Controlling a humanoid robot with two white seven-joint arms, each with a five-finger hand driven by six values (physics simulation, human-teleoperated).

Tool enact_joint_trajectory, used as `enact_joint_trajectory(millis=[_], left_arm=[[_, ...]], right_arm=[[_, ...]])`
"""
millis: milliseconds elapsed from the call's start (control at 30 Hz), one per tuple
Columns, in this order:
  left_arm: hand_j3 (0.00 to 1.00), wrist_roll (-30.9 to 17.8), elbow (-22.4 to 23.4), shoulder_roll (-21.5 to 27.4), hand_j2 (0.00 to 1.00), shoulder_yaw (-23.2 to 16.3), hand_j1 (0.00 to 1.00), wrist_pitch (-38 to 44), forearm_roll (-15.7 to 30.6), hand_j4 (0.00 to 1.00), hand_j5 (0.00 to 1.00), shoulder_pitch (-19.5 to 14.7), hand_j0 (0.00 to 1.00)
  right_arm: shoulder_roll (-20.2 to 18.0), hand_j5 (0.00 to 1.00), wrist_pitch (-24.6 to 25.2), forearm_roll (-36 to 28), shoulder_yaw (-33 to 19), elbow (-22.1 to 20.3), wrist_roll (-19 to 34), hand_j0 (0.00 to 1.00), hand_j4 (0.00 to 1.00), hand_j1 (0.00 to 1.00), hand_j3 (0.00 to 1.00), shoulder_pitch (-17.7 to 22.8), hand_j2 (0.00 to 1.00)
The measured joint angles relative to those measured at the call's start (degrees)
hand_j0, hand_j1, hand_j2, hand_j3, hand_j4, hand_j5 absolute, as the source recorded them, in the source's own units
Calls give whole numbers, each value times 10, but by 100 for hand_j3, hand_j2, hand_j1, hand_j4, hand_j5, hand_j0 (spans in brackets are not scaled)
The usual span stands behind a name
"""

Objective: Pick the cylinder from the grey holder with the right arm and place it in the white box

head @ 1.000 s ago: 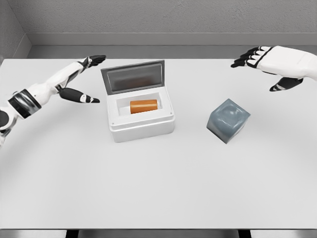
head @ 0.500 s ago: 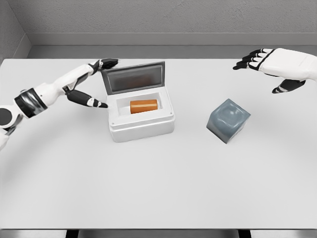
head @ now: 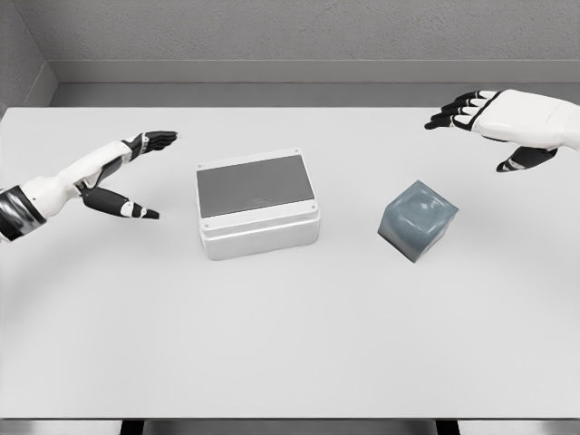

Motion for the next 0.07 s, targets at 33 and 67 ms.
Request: enact_joint_trajectory(millis=[33, 67], left_arm=[[100, 0, 6, 1, 100, 0, 100, 0, 0, 100, 100, -1, 100], [100, 0, 11, 1, 100, 0, 100, 0, 0, 100, 100, 0, 100]], right_arm=[[0, 100, 0, 0, 0, -1, 0, 100, 100, 100, 100, 0, 100], [0, 100, 0, 0, 0, -2, 0, 100, 100, 100, 100, 1, 100]])
